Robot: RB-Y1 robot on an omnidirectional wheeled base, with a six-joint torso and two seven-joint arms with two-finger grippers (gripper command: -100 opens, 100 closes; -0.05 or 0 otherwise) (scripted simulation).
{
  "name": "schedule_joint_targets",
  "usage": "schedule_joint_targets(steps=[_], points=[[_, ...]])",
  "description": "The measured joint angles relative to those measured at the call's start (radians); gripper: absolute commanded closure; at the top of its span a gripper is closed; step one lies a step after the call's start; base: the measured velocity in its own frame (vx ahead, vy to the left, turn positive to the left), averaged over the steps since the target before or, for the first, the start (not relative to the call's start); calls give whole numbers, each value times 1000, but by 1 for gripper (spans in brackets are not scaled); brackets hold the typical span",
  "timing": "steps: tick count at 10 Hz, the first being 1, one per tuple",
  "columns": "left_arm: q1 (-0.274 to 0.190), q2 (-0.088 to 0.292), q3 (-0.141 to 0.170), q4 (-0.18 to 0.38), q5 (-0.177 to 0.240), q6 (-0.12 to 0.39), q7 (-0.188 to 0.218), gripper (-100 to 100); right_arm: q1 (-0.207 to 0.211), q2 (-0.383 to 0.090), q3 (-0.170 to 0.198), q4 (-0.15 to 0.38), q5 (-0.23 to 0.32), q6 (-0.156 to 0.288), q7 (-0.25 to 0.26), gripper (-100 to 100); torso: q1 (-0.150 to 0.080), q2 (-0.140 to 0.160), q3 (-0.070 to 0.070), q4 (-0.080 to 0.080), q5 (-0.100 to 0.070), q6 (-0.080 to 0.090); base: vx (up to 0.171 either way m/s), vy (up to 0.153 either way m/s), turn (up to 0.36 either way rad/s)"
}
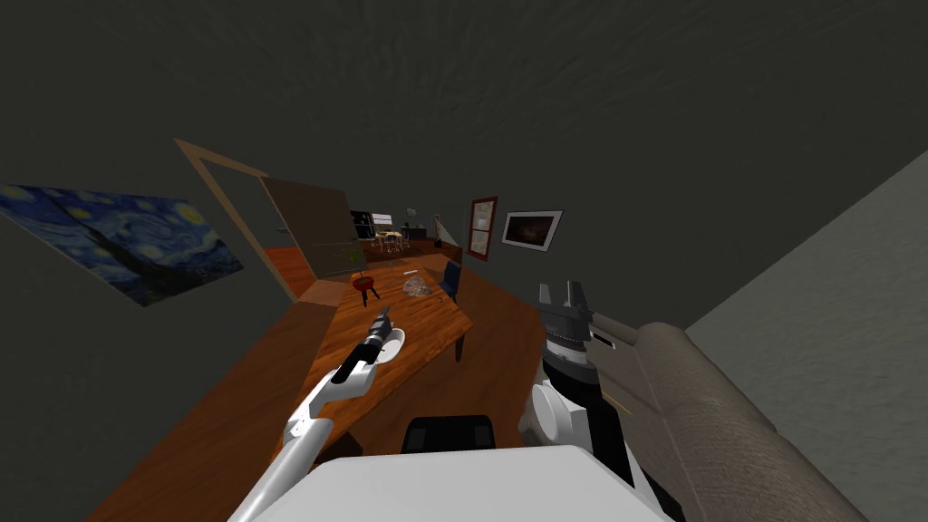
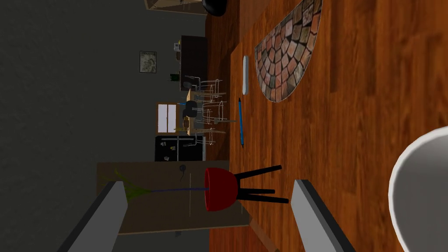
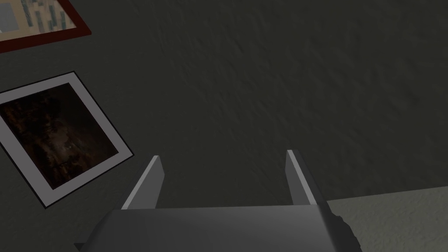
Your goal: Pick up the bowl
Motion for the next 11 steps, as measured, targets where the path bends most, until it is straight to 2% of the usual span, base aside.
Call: schedule_joint_targets(steps=[2, 5, 11], points=[[-30, 7, 8, 46, 9, 38, 3, -100, 0, 0, 0, 0, 0, 0, 0, 0, 0, 0, 0, 0, 0, 0, 1, 5, -10], [-66, 24, 13, 132, 24, 65, 13, -100, 0, 0, 0, 0, 0, 0, 0, 0, 0, 0, 0, 0, 0, 0, 0, 7, -35], [-143, 32, 37, 288, 54, 180, 21, -100, 0, 0, 0, 0, 0, 0, 0, 0, 0, 0, 0, 0, 0, 0, 1, 9, -29]])
